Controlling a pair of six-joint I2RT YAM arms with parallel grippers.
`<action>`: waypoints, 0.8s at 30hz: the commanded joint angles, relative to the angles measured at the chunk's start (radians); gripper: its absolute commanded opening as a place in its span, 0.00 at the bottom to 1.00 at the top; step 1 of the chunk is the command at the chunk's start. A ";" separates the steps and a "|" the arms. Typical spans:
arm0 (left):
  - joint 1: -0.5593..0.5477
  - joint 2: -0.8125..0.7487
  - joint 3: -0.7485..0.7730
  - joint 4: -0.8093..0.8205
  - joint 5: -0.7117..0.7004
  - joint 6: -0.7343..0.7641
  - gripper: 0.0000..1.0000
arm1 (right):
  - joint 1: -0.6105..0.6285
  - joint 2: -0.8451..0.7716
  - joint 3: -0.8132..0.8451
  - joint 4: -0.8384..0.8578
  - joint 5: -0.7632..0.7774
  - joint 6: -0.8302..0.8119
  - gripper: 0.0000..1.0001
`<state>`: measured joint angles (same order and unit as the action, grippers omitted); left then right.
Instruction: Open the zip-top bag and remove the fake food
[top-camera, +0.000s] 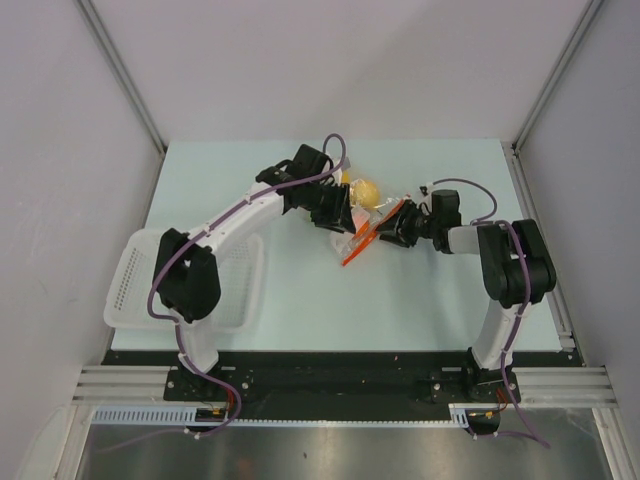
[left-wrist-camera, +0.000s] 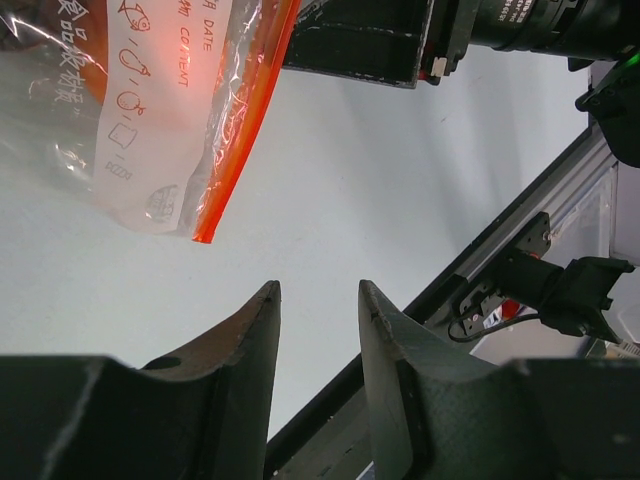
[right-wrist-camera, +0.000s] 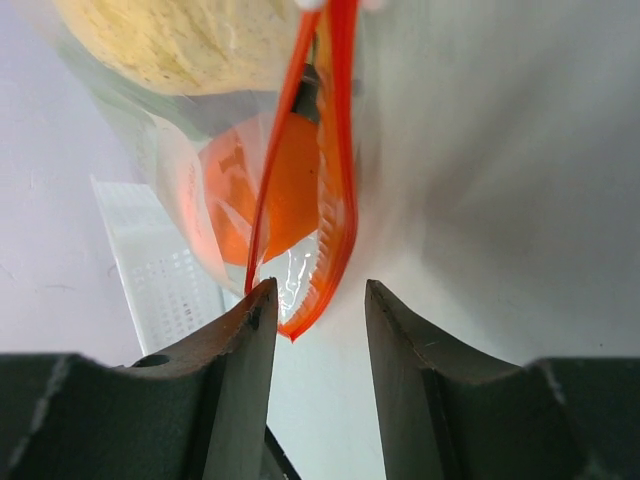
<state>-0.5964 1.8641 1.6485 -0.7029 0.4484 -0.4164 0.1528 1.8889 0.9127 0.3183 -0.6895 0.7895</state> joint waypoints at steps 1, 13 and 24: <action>-0.003 -0.057 0.011 -0.003 0.009 0.019 0.41 | -0.002 0.033 -0.003 0.116 0.008 0.036 0.45; -0.003 -0.123 -0.061 0.000 -0.008 -0.001 0.43 | 0.001 0.121 -0.002 0.324 0.031 0.073 0.32; -0.005 -0.212 -0.076 0.022 -0.099 0.037 0.50 | 0.002 -0.235 0.101 -0.288 0.159 -0.084 0.00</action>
<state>-0.5972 1.7298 1.5650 -0.7132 0.3916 -0.4141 0.1535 1.8687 0.9195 0.3073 -0.6128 0.8059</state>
